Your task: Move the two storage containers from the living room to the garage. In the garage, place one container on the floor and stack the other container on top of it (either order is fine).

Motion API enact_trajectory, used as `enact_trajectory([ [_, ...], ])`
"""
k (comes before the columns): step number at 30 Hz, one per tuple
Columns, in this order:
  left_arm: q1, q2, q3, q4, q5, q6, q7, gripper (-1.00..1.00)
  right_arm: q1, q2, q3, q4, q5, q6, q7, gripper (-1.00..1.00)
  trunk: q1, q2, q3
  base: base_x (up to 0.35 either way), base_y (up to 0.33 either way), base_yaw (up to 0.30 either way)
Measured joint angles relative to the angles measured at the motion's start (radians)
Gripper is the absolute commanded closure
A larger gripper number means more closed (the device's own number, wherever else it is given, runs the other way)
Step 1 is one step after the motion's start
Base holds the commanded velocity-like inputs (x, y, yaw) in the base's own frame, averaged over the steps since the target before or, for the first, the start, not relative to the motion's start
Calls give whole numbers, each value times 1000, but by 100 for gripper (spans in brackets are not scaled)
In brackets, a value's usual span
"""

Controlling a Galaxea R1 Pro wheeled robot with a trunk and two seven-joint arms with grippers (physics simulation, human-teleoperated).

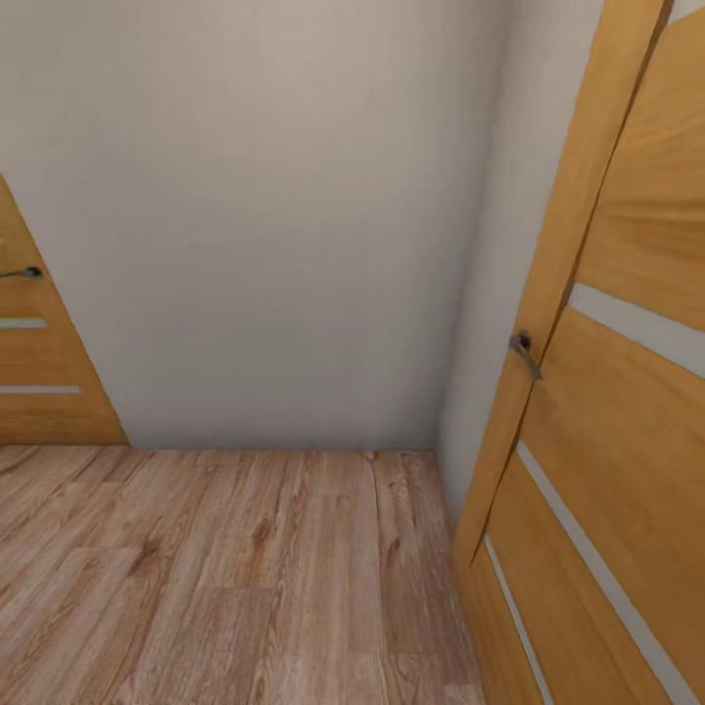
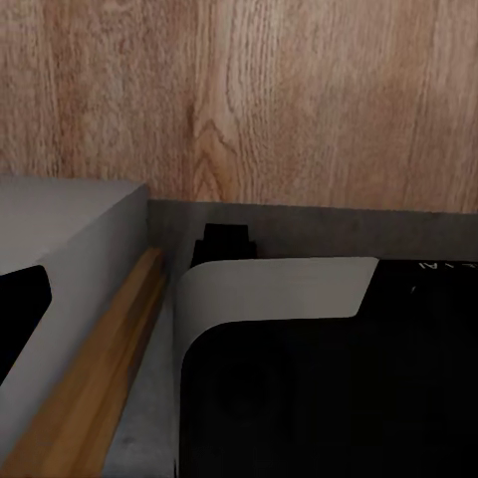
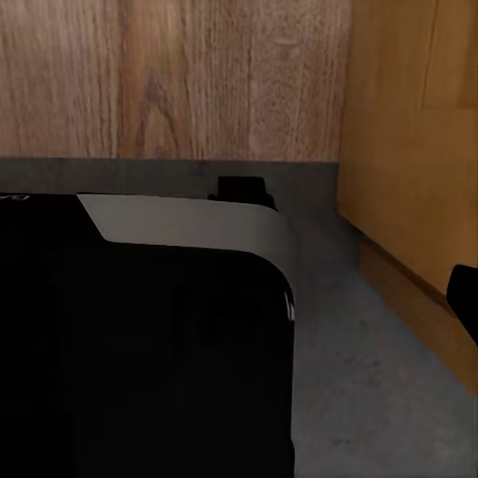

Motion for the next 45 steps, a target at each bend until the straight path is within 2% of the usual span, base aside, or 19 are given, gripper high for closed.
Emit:
enact_trajectory([
  [16, 0, 1, 0, 0, -1, 0, 0, -100, 0, 0, 0, 0, 0, 0, 0, -100, 0, 0, 0, 224, 0, 3],
  [45, 0, 1, 0, 0, 0, 0, 2, -100, 0, 0, 0, 0, 0, 0, 0, -100, 0, 0, 0, 8, 0, 0],
])
